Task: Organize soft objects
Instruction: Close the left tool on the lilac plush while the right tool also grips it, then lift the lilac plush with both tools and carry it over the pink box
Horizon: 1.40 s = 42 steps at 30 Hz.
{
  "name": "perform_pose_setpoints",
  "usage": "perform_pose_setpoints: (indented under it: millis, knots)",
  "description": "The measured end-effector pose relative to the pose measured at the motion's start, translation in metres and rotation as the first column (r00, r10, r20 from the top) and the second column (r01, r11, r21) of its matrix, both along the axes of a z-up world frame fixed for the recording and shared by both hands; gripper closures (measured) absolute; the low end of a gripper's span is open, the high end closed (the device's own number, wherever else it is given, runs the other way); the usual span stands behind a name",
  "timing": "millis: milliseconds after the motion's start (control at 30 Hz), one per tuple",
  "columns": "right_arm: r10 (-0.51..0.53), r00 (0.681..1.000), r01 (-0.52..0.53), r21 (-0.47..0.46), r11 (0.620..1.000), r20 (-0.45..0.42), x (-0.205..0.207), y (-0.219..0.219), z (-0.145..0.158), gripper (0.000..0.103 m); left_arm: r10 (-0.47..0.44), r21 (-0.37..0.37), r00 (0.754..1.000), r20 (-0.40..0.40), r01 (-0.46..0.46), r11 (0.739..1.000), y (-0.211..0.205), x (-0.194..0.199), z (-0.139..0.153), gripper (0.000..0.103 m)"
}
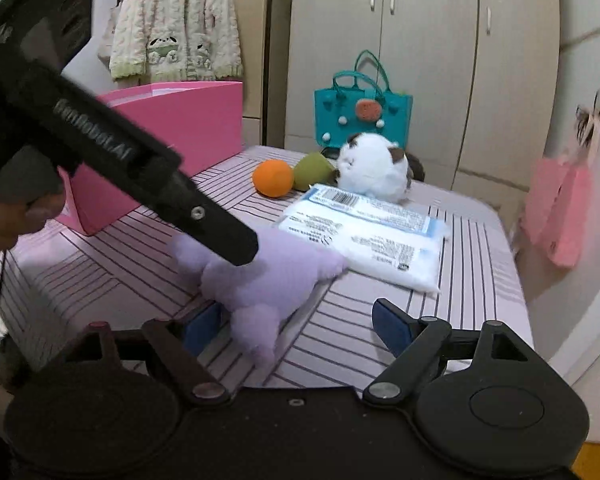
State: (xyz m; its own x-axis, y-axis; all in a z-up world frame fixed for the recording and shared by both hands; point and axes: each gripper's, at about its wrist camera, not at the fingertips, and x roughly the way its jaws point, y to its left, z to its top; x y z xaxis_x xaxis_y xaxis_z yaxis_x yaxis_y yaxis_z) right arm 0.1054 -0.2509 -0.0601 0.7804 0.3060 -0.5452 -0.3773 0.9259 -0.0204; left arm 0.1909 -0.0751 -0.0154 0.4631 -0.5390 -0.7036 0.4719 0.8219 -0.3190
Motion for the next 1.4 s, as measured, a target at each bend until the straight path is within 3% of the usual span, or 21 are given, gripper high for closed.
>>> perform_pose_setpoints:
  millis: [167, 300, 400, 633, 800, 1067, 1400]
  knots:
    - [0.054, 0.995, -0.044, 0.107, 0.993, -0.09, 0.01, -0.005, 0.004, 0.03, 0.068, -0.023, 0.997, -0.043, -0.069, 0.997, 0.007, -0.001, -0.006, 0.041]
    - [0.058, 0.994, -0.05, 0.087, 0.995, -0.096, 0.018, 0.002, 0.002, 0.033, 0.115, -0.04, 0.992, -0.054, -0.117, 0.992, 0.014, 0.0, -0.007, 0.061]
    - [0.066, 0.99, -0.055, 0.093, 0.994, -0.121, 0.026, 0.003, -0.001, 0.039, 0.134, -0.081, 0.986, -0.095, -0.142, 0.987, 0.019, 0.005, -0.012, 0.064]
    - [0.058, 0.982, -0.039, 0.11, 0.993, -0.178, 0.035, 0.002, 0.006, 0.049, 0.145, -0.086, 0.985, -0.088, -0.153, 0.984, 0.015, 0.001, -0.012, 0.068]
    - [0.051, 0.986, -0.048, 0.021, 0.999, -0.156, 0.023, 0.012, 0.022, 0.048, 0.103, -0.086, 0.99, -0.092, -0.111, 0.99, 0.015, -0.004, -0.001, 0.069]
    - [0.076, 0.986, -0.078, -0.009, 0.997, -0.146, 0.01, 0.019, 0.057, 0.043, 0.026, -0.093, 0.997, -0.071, -0.033, 0.995, 0.027, -0.018, 0.024, 0.068]
    - [0.168, 0.979, -0.171, -0.023, 0.985, -0.118, 0.015, 0.039, 0.11, 0.036, 0.013, -0.076, 0.999, 0.042, -0.009, 0.997, 0.051, -0.032, 0.075, 0.069]
